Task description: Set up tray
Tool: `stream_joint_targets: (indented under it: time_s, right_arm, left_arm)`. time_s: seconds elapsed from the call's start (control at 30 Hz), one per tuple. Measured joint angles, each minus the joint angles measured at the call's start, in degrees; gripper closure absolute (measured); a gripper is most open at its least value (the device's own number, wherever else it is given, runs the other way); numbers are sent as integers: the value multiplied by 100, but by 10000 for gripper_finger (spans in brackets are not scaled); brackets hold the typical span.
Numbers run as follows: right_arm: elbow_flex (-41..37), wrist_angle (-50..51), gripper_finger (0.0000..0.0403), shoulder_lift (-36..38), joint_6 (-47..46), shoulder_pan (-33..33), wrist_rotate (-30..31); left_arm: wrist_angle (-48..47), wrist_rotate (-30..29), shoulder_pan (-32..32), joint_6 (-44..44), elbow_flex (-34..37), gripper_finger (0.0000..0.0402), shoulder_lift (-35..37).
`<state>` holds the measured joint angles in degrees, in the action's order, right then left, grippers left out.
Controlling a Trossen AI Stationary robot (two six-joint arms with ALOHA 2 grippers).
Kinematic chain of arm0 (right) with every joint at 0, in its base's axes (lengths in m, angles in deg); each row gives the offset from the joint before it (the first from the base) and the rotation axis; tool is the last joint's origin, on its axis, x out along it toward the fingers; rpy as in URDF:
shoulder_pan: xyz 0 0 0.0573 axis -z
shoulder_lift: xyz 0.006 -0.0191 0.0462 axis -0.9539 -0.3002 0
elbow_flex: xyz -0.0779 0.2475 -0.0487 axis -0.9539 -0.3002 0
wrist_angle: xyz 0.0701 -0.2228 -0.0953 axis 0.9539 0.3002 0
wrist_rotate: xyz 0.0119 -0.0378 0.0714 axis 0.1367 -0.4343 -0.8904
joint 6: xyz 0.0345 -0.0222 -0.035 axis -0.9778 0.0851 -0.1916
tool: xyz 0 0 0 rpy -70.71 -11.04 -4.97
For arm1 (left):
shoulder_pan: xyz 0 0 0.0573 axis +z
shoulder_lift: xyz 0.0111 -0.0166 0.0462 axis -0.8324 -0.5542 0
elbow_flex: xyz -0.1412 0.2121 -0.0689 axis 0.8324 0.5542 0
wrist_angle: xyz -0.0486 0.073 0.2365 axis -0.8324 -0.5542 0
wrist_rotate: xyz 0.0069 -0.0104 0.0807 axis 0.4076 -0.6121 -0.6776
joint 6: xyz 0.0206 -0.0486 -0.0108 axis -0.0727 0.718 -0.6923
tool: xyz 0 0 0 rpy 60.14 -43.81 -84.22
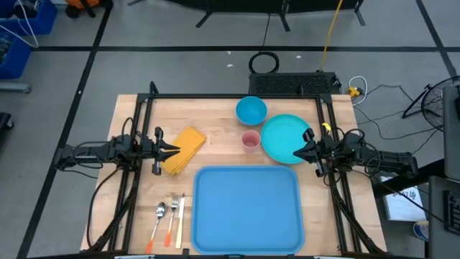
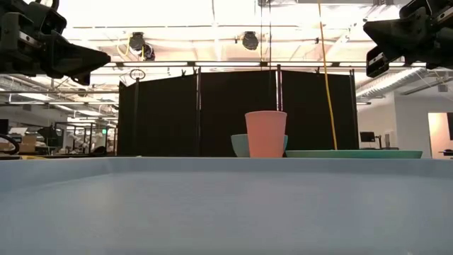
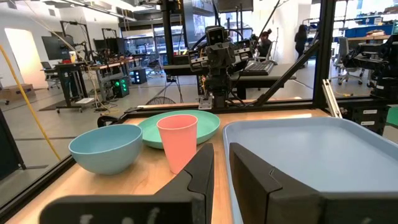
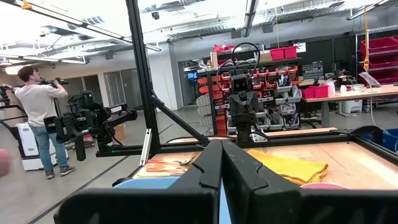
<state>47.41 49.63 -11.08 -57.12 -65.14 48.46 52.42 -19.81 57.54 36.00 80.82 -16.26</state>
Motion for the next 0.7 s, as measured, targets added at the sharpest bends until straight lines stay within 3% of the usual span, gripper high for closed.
stream_joint_targets:
  time_s: [0.7]
  right_arm:
    - [0,-3,403,0,0,-1,1]
  left_arm:
    - [6,-1,0,-40,0,346,0]
